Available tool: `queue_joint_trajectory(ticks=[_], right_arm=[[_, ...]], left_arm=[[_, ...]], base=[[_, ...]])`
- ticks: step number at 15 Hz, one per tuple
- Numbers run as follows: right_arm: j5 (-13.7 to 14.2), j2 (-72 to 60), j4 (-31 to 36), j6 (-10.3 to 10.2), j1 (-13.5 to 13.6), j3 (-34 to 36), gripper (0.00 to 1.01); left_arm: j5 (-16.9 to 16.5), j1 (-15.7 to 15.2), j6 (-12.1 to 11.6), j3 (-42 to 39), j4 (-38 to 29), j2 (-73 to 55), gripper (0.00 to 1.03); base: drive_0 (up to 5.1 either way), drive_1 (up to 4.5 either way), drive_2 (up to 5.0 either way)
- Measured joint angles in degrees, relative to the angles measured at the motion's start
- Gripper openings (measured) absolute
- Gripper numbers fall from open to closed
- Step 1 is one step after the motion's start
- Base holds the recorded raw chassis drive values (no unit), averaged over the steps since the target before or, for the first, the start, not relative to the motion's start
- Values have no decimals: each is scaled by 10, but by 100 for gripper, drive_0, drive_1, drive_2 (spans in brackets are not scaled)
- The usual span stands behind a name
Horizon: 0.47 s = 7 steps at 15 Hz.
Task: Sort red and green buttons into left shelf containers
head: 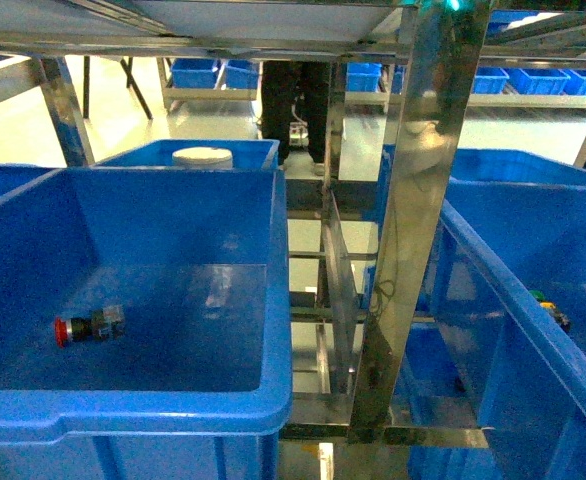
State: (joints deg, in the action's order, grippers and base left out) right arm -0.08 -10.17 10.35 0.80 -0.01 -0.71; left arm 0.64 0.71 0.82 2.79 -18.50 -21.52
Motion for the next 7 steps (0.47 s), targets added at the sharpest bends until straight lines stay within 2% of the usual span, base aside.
queue_joint_trajectory(ticks=[1,2,3,4,7], right_arm=[[0,19,-27,0,0,0,2],[-1,79,-108,0,0,-1,2],[-2,99,-94,0,0,-1,2],[1,98,-111,0,0,0,2],[0,99,-106,0,0,0,2]], left_arm=[[2,-11,0,-2,9,12,2],[-7,-8,0,-7,21,29,2],[-6,-6,0,-20,8,36,2],[-6,-6,0,-20,19,49,2],[-6,-6,0,-20,58,89,2]], base=[[0,0,0],[0,0,0],[0,0,0],[0,0,0],[0,0,0]])
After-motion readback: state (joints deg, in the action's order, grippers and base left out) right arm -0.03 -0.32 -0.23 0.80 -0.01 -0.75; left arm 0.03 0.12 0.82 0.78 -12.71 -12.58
